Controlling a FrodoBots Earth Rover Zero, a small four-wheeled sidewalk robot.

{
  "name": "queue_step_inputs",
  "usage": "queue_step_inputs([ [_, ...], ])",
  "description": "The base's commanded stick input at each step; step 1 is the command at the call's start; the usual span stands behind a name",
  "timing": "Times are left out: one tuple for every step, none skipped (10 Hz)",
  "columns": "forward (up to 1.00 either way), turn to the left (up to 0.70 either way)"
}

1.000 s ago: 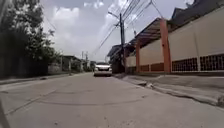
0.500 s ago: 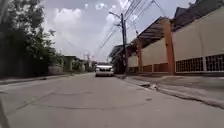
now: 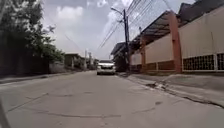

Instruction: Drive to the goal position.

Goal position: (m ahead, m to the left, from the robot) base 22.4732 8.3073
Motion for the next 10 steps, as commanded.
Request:
queue_step_inputs([
  [0.70,0.09],
  [0.70,0.00],
  [0.70,0.29],
  [0.70,0.35],
  [0.70,0.35],
  [0.70,0.35],
  [0.70,0.35],
  [0.82,0.03],
  [0.85,0.23],
  [0.85,0.34],
])
